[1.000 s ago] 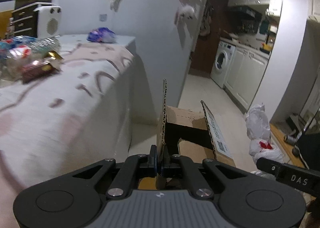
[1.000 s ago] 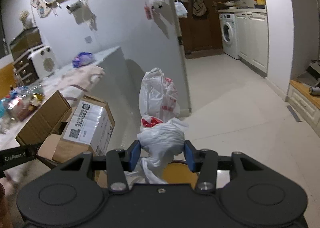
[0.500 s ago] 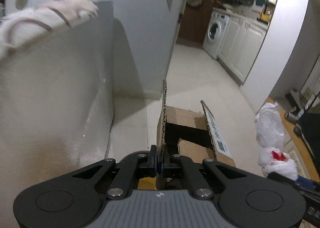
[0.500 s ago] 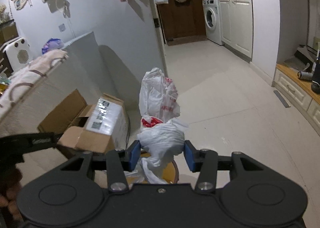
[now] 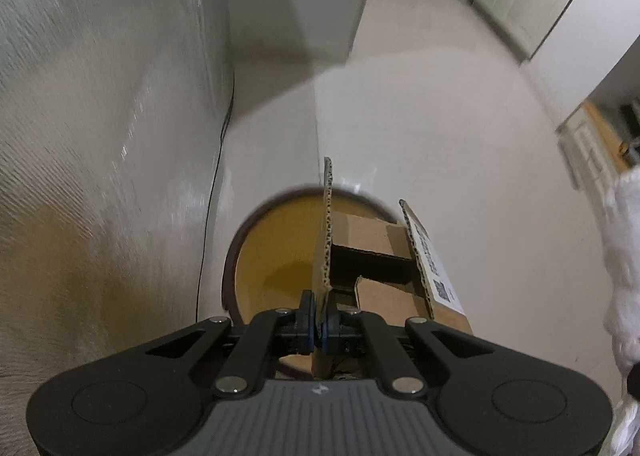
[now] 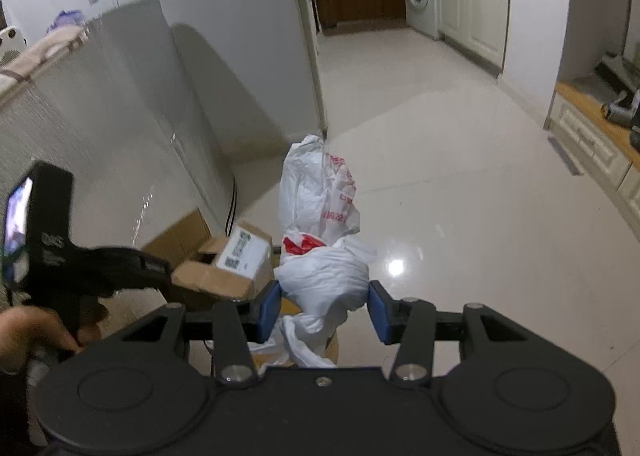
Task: Collect trash
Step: 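Carry the cardboard box and white bag with both tools over the yellow wastebasket, then open the left tool to drop the box while the right tool releases the bag into the wastebasket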
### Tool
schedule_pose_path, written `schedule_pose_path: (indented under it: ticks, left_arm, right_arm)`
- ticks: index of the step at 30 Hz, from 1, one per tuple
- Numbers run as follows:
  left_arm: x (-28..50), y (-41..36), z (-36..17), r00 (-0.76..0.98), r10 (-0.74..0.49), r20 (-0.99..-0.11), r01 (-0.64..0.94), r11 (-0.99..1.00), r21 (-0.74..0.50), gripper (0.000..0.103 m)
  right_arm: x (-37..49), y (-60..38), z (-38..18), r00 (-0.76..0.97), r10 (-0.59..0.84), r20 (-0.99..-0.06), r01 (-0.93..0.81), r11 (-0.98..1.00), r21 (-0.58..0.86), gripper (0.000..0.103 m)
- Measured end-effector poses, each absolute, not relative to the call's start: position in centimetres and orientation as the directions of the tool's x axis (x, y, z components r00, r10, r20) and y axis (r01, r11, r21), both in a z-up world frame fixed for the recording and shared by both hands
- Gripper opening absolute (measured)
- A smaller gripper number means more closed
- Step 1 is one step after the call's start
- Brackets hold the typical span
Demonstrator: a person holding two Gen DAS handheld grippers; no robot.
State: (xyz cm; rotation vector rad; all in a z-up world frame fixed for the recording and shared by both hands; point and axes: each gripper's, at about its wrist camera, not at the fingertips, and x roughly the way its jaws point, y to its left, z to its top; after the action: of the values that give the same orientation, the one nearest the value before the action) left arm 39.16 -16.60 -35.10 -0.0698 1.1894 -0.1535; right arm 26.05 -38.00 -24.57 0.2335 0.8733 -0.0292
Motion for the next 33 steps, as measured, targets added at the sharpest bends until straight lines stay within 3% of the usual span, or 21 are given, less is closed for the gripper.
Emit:
schedule_pose_path:
  ticks: [11, 24, 31, 33]
  left_arm:
    - [40.7, -16.8, -39.8, 0.295, -0.136, -0.946, 0.124, 0.987, -0.103, 0.003]
    - [41.4, -15.3, -42.0, 0.265, -0.087, -0.96, 0.107, 0.992, -0.06, 0.004]
    - [41.5, -15.8, -42.8, 0.248, -0.035, -0.968, 0.121, 0.993, -0.005, 0.018]
    - [41.5, -15.8, -42.9, 0.251, -0.024, -0.968, 0.125, 0.992, 0.008, 0.02]
  right_arm:
    - [34.4, -34.6, -31.1, 0.497, 0.185, -0.848, 0.075, 0.964, 0.254, 0.048]
    - [40.1, -34.0, -38.0, 0.312, 0.144, -0.939, 0.069, 0.982, 0.174, 0.048]
    - [41.7, -32.8, -40.0, 0.283, 0.135, -0.949, 0.036, 0.988, 0.151, 0.051]
    - [42.3, -32.8, -40.4, 0.297, 0.111, -0.948, 0.054, 0.99, 0.133, 0.056]
